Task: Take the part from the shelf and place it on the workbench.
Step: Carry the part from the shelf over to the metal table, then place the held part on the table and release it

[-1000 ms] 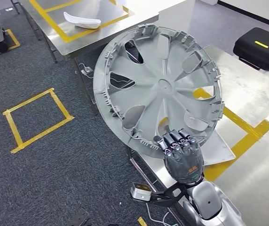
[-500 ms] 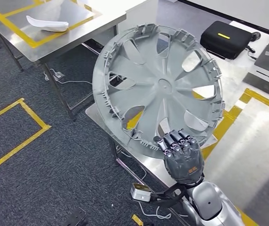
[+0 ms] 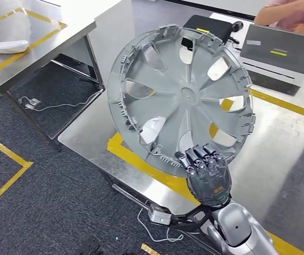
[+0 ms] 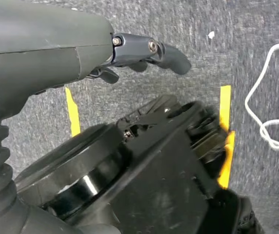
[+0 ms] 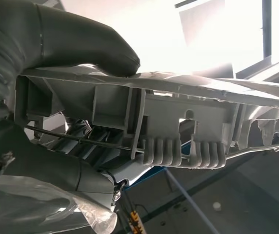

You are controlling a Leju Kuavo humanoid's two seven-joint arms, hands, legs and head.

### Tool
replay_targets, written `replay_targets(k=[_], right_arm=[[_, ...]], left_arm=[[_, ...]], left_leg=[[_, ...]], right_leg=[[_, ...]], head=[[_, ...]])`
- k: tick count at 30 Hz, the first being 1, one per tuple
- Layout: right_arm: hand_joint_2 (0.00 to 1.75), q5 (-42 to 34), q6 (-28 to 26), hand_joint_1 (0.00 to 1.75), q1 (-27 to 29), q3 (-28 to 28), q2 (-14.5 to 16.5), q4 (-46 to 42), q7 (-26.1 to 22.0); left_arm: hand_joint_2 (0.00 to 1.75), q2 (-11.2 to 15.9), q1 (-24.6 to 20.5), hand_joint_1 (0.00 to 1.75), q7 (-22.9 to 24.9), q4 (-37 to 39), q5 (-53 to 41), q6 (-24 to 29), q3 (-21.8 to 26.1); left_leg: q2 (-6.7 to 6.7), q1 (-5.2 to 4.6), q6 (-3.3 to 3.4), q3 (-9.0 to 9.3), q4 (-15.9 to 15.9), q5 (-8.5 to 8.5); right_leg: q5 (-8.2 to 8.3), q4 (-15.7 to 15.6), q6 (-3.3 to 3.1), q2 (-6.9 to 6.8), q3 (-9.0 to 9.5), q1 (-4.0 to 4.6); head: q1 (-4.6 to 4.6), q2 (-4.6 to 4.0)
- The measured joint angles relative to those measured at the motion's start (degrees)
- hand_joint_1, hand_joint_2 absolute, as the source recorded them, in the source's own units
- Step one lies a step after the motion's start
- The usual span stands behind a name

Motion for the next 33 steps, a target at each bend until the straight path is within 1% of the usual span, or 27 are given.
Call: replay_targets(k=[1, 2, 4, 5, 6, 8, 9, 10, 12, 13, 14, 15, 16, 18, 19, 20, 21, 22, 24, 25, 26, 28, 29, 30, 31, 32, 33], right_arm=[[1.75, 0.0, 0.0, 1.75, 0.0, 0.0, 0.0, 0.0, 0.0], [1.75, 0.0, 0.0, 1.75, 0.0, 0.0, 0.0, 0.0, 0.0], [1.75, 0.0, 0.0, 1.75, -0.1, 0.0, 0.0, 0.0, 0.0], [1.75, 0.0, 0.0, 1.75, -0.1, 0.0, 0.0, 0.0, 0.0], [1.75, 0.0, 0.0, 1.75, -0.1, 0.0, 0.0, 0.0, 0.0], [1.75, 0.0, 0.0, 1.75, 0.0, 0.0, 0.0, 0.0, 0.0], [1.75, 0.0, 0.0, 1.75, 0.0, 0.0, 0.0, 0.0, 0.0], [1.75, 0.0, 0.0, 1.75, 0.0, -0.1, 0.0, 0.0, 0.0], [1.75, 0.0, 0.0, 1.75, -0.3, 0.0, 0.0, 0.0, 0.0], [1.75, 0.0, 0.0, 1.75, -0.4, 0.0, 0.0, 0.0, -0.1], [1.75, 0.0, 0.0, 1.75, -0.4, 0.1, 0.0, 0.0, -0.1], [1.75, 0.0, 0.0, 1.75, -0.4, 0.1, 0.0, 0.1, 0.0], [1.75, 0.0, 0.0, 1.75, -0.4, 0.0, 0.0, 0.2, 0.0], [1.75, 0.0, 0.0, 1.75, -0.4, 0.0, -0.1, 0.3, 0.0], [1.75, 0.0, 0.0, 1.75, -0.5, 0.0, -0.1, 0.3, 0.0], [1.75, 0.0, 0.0, 1.75, -0.5, 0.0, -0.1, 0.3, 0.0], [1.75, 0.0, 0.0, 1.75, -0.6, 0.1, -0.1, 0.3, 0.0], [1.75, 0.0, 0.1, 1.75, -0.6, 0.1, -0.1, 0.3, 0.0], [1.75, 0.0, 0.1, 1.75, -0.4, 0.1, -0.1, 0.3, 0.1], [1.75, 0.0, 0.1, 1.75, -0.5, 0.1, -0.1, 0.3, 0.1], [1.75, -0.1, 0.1, 1.75, -0.5, 0.1, 0.0, 0.3, 0.1], [1.75, -0.1, 0.1, 1.75, -0.6, 0.1, 0.0, 0.3, 0.1], [1.75, -0.1, 0.1, 1.75, -0.6, 0.1, 0.0, 0.4, 0.2], [1.75, -0.1, 0.1, 1.75, -0.5, 0.1, 0.0, 0.4, 0.2], [1.75, -0.1, 0.1, 1.75, -0.5, 0.1, 0.0, 0.5, 0.2], [1.75, -0.1, 0.1, 1.75, -0.5, 0.2, 0.0, 0.5, 0.2], [1.75, -0.1, 0.1, 1.75, -0.5, 0.2, 0.0, 0.5, 0.2]], left_arm=[[1.75, 0.0, 0.0, 0.0, 0.0, 0.0, 0.0, 0.0, 0.0], [1.75, 0.0, 0.0, 0.0, 0.0, 0.0, 0.0, 0.0, 0.0], [1.75, 0.1, 0.0, 0.0, 0.0, 0.0, 0.0, 0.0, 0.0], [1.75, 0.1, 0.0, 0.0, 0.0, 0.1, 0.0, 0.0, 0.0], [1.75, 0.2, -0.1, 0.0, 0.0, 0.1, 0.0, 0.0, 0.0], [1.75, 0.1, -0.2, 0.0, 0.1, 0.1, 0.0, 0.0, 0.0], [1.75, 0.1, -0.3, 0.0, 0.1, 0.1, 0.0, 0.0, 0.0], [1.75, 0.1, -0.4, 0.0, 0.1, 0.1, 0.0, 0.0, 0.0], [1.75, 0.1, -0.3, 0.0, 0.1, 0.1, 0.0, 0.0, 0.0], [1.75, 0.1, -0.2, 0.0, 0.1, 0.1, 0.0, 0.0, 0.0], [1.75, 0.1, -0.1, 0.0, 0.2, 0.1, -0.1, 0.0, 0.0], [1.75, 0.0, -0.1, 0.0, 0.2, 0.1, -0.1, 0.0, 0.0], [1.75, 0.0, -0.1, 0.0, 0.2, 0.1, -0.1, 0.0, 0.0], [1.75, -0.1, -0.1, 0.0, 0.2, 0.1, -0.1, 0.0, 0.0], [1.75, -0.1, -0.2, 0.0, 0.3, 0.1, -0.1, 0.0, 0.0], [1.75, -0.1, -0.2, 0.0, 0.3, 0.1, -0.1, 0.0, 0.0], [1.75, -0.1, -0.3, 0.0, 0.3, 0.1, -0.1, -0.1, 0.0], [1.75, 0.0, -0.3, 0.0, 0.4, 0.1, -0.1, -0.1, 0.0], [1.75, 0.0, -0.4, 0.0, 0.5, 0.1, -0.1, -0.1, 0.0], [1.75, 0.0, -0.4, 0.0, 0.5, 0.1, -0.1, -0.2, 0.0], [1.75, 0.0, -0.4, 0.0, 0.5, 0.1, -0.1, -0.2, 0.0], [1.75, 0.0, -0.3, 0.0, 0.6, 0.1, -0.1, -0.2, 0.0], [1.75, 0.0, -0.2, 0.0, 0.6, 0.1, -0.1, -0.2, 0.0], [1.75, 0.0, 0.0, 0.0, 0.7, 0.1, -0.1, -0.2, 0.0], [1.75, 0.0, 0.1, 0.0, 0.8, 0.1, -0.1, -0.2, 0.0], [1.75, 0.0, 0.2, 0.0, 0.8, 0.1, -0.1, -0.2, 0.0], [1.75, 0.0, 0.2, 0.0, 0.9, 0.1, -0.1, -0.2, 0.0]], left_leg=[[-0.15, -0.02, 0.26, 0.47, -1.4, 1.52], [-0.63, -0.05, 0.6, 1.89, -4.8, 3.8], [-3.26, 0.0, 1.39, 5.26, -12.6, 7.54], [-4.44, -0.01, 1.59, 6.37, -15.1, 8.28], [-5.19, -0.04, 1.69, 6.83, -16.3, 8.33], [-4.41, -0.08, 1.76, 7.1, -17.0, 8.31], [-3.72, -0.01, 1.91, 7.21, -17.3, 8.48], [-2.96, 0.09, 2.11, 7.33, -17.7, 8.65], [-1.31, 0.14, 2.38, 7.47, -18.0, 8.78], [-0.48, 0.1, 2.47, 7.46, -18.0, 8.74], [0.37, 0.07, 2.49, 7.45, -18.0, 8.7], [1.23, 0.07, 2.48, 7.48, -18.0, 8.63], [2.02, 0.08, 2.4, 7.53, -18.0, 8.54], [3.43, 0.08, 2.01, 7.83, -18.0, 8.26], [4.02, -0.11, 1.72, 7.98, -17.9, 8.07], [4.53, -0.33, 1.44, 8.13, -17.8, 7.89], [5.04, -0.59, 1.21, 8.26, -17.7, 7.75], [5.58, -0.79, 1.05, 8.35, -17.6, 7.66], [6.47, -0.67, 0.69, 8.56, -17.5, 7.31], [5.85, -0.5, 0.44, 8.4, -16.8, 6.62], [4.62, -0.34, 0.2, 7.77, -15.1, 5.37], [1.38, -0.15, -0.04, 4.68, -8.1, 1.61], [0.55, -0.13, -0.04, 2.71, -4.0, 0.01], [0.16, -0.13, 0.03, 1.2, -1.1, -0.72], [0.01, -0.15, 0.19, 0.55, -0.1, -0.3], [-0.08, -0.17, 0.47, 0.95, -1.5, 1.27], [-0.22, -0.24, 0.86, 2.34, -4.9, 3.58]], right_leg=[[0.02, 0.0, 0.0, 0.87, 0.03, 0.08], [0.05, 0.0, 0.02, 1.73, 0.08, 0.14], [0.14, 0.1, 0.2, 3.22, 0.06, 0.16], [0.22, 0.2, 0.39, 3.88, -0.15, 0.06], [0.34, 0.3, 0.67, 4.51, -0.42, -0.11], [0.58, 0.2, 1.39, 5.54, -0.99, -0.4], [0.37, 0.4, 1.74, 4.82, -1.35, -0.35], [-0.39, 1.4, 2.04, 3.32, -2.03, -0.25], [-3.47, 6.8, 2.52, -0.51, -4.77, -0.13], [-5.27, 10.8, 2.76, -1.51, -6.64, -0.22], [-6.43, 14.2, 2.99, -1.93, -8.28, -0.34], [-6.65, 16.1, 3.2, -2.14, -9.16, -0.47], [-5.74, 15.5, 3.35, -2.37, -8.84, -0.58], [-2.06, 8.5, 3.49, -3.8, -5.06, -0.7], [-0.83, 4.6, 3.41, -5.46, -2.8, -0.45], [-0.16, 1.8, 3.11, -6.64, -1.22, -0.27], [-0.06, 0.5, 2.76, -7.46, -0.44, -0.09], [-0.25, 0.3, 2.33, -7.54, -0.31, 0.12], [-0.07, 0.3, 1.54, -6.0, -0.53, 0.01], [0.02, 0.3, 1.18, -5.26, -0.56, -0.05], [0.11, 0.2, 0.82, -4.54, -0.55, -0.16], [0.22, 0.2, 0.32, -3.09, -0.56, -0.23], [0.26, 0.2, 0.17, -2.27, -0.57, -0.17], [0.29, 0.2, 0.1, -1.42, -0.56, -0.07], [0.33, 0.2, 0.05, -0.61, -0.56, 0.05], [0.36, 0.2, 0.01, 0.07, -0.53, 0.18], [0.39, 0.2, -0.03, 0.64, -0.47, 0.29]], head=[[0.0, 0.0], [-0.01, 0.0], [0.07, 0.0], [0.0, 0.01], [-0.03, 0.01], [-0.19, 0.02], [-0.13, 0.02], [0.02, 0.02], [0.33, 0.02], [0.46, 0.02], [0.46, 0.01], [0.46, 0.01], [0.49, 0.01], [0.48, 0.01], [0.52, 0.0], [0.49, 0.01], [0.43, 0.01], [0.38, 0.02], [0.27, 0.02], [0.23, 0.01], [0.12, 0.01], [-0.14, 0.01], [-0.23, 0.01], [-0.25, 0.01], [-0.26, 0.0], [-0.27, 0.01], [-0.28, 0.01]])
